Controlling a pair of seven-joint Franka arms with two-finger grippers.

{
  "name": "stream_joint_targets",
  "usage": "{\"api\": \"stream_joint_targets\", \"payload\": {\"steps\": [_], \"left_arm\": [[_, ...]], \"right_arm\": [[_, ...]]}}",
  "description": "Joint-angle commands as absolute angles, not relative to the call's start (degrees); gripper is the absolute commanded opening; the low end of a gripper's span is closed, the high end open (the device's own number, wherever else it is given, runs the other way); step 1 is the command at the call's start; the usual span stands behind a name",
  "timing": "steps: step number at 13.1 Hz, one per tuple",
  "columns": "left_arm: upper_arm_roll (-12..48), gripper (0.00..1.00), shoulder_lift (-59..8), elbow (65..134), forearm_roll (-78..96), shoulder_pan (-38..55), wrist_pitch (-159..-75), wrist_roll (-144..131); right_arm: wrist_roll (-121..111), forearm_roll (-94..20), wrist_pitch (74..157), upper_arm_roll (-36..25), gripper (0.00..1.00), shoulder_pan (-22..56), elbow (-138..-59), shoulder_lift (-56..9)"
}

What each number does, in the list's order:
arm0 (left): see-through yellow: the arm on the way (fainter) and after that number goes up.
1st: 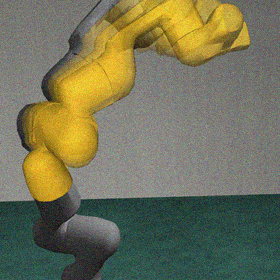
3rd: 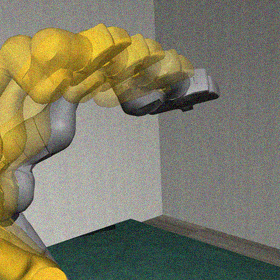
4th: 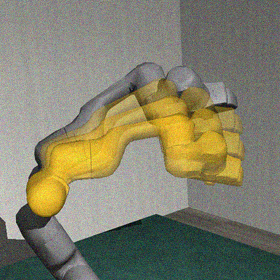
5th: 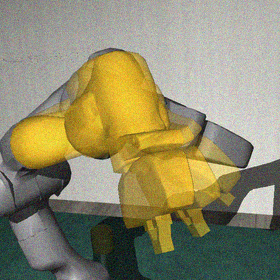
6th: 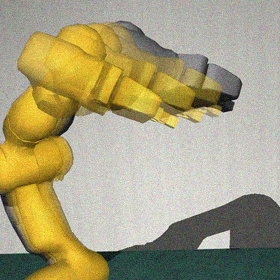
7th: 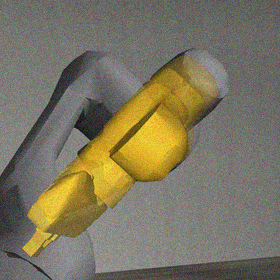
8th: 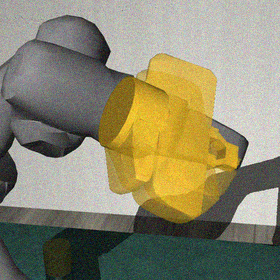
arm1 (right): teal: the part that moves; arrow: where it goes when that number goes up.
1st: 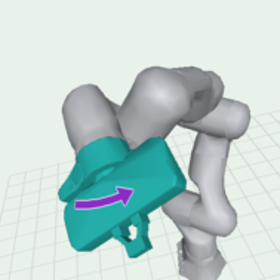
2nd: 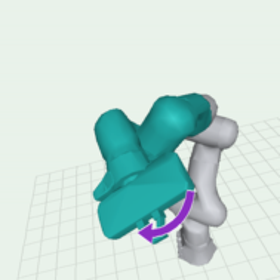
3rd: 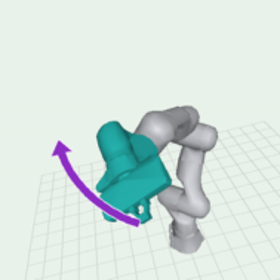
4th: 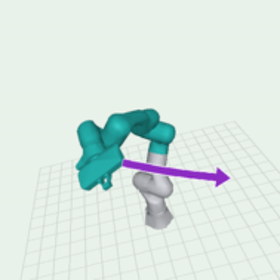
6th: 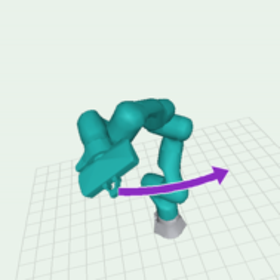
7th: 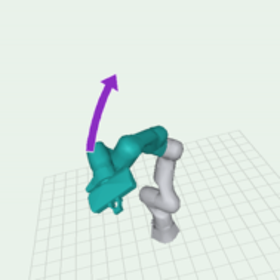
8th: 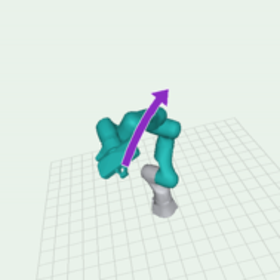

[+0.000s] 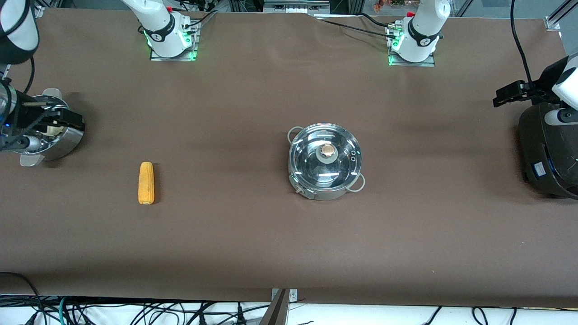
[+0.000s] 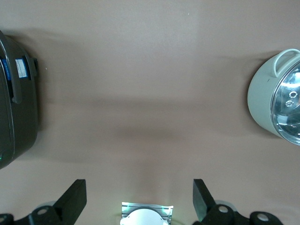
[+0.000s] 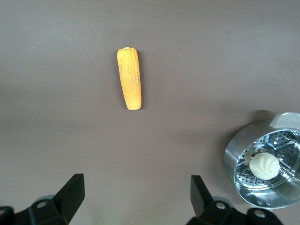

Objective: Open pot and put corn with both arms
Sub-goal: 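Reach the right gripper down and grasp the yellow corn cob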

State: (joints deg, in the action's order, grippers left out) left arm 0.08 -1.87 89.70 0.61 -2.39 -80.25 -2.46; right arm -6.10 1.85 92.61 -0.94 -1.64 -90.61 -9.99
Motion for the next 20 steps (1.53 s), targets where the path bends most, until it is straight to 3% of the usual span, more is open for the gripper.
{"api": "stream_joint_targets", "payload": {"steps": [1, 9, 15, 20], "left_arm": [[0.00, 1.00, -2.55, 87.98, 0.53, -2.55, -79.89, -0.97], [0.09, 1.00, -2.55, 87.98, 0.53, -2.55, -79.89, -0.88], [0.09, 1.00, -2.55, 87.98, 0.61, -2.55, -79.89, -0.88], [0.00, 1.00, -2.55, 87.54, 0.70, -2.72, -80.33, -0.79]], "right_arm": [[-5.36, 1.58, 94.47, -0.70, 1.00, -1.85, -89.03, -14.04], [-5.19, 0.70, 108.88, -0.26, 1.00, -0.09, -91.31, -26.45], [-5.19, 0.70, 125.39, -0.18, 1.00, 0.26, -101.94, -27.51], [-5.10, 0.70, 131.47, 0.09, 1.00, 1.32, -103.80, -29.88]]}}
